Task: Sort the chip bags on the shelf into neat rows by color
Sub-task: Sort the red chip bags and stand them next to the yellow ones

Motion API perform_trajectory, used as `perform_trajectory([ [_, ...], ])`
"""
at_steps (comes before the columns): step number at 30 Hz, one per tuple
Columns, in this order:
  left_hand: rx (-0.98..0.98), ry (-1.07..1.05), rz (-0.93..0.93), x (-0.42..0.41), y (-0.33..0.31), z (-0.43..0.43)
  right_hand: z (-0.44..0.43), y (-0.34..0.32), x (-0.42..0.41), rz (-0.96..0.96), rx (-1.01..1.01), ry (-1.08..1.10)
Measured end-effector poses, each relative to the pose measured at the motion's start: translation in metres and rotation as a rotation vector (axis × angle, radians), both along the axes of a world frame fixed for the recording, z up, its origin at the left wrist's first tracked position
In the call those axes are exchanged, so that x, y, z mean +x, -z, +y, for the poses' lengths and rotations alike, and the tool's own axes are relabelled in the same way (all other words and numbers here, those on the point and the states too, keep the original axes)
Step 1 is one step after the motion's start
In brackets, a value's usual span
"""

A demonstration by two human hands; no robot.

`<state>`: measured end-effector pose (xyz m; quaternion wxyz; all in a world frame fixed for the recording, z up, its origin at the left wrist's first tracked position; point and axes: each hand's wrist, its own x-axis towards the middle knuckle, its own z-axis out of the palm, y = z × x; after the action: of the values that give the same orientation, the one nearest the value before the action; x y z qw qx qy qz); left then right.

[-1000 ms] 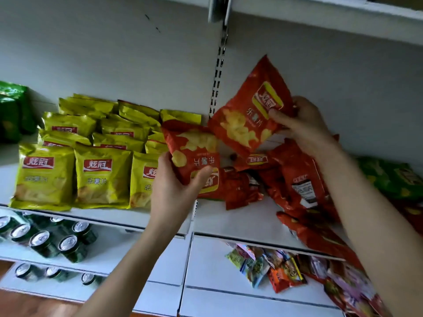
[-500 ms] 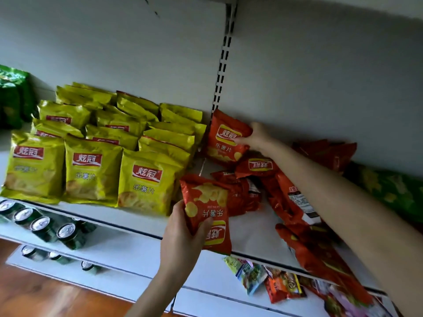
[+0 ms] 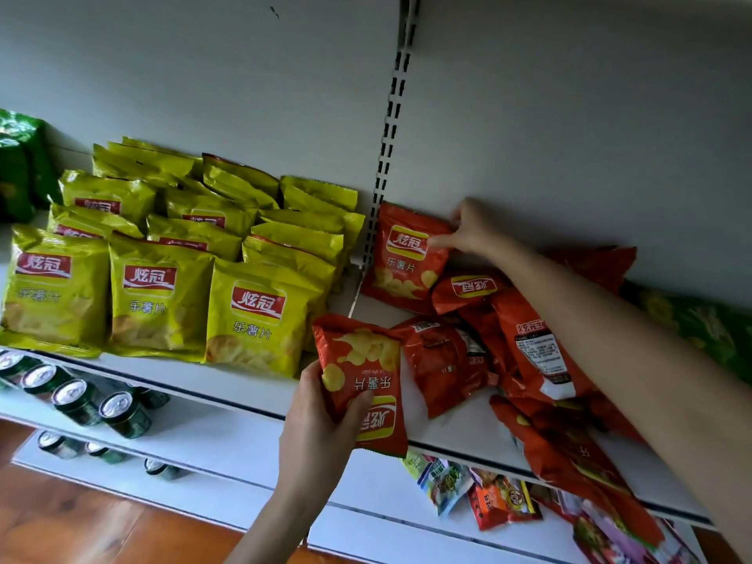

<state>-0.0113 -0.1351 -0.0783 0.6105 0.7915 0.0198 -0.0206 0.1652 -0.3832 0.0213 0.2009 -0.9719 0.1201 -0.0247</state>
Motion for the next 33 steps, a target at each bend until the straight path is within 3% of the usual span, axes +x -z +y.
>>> perform_trajectory([
  [4, 0.001, 0.010, -0.005, -0.002, -0.002, 0.004, 0.016, -0.037, -0.031, -0.205, -0.051, -0.144],
  [8, -0.011, 0.029, -0.024, -0.002, -0.003, 0.010, 0.046, -0.023, -0.069, -0.074, -0.081, -0.366],
  [15, -0.036, 0.096, -0.070, 0.005, -0.009, 0.018, 0.034, -0.003, -0.078, 0.006, -0.037, -0.220],
  [20, -0.119, 0.131, -0.113, 0.013, -0.021, 0.015, 0.022, 0.010, -0.081, 0.266, -0.490, -0.254],
  [25, -0.147, 0.140, -0.153, 0.029, -0.014, 0.018, -0.001, 0.007, -0.081, -0.008, -0.412, -0.111],
  [33, -0.301, 0.139, -0.081, 0.036, -0.017, 0.010, -0.017, -0.009, -0.078, -0.247, -0.279, -0.050],
])
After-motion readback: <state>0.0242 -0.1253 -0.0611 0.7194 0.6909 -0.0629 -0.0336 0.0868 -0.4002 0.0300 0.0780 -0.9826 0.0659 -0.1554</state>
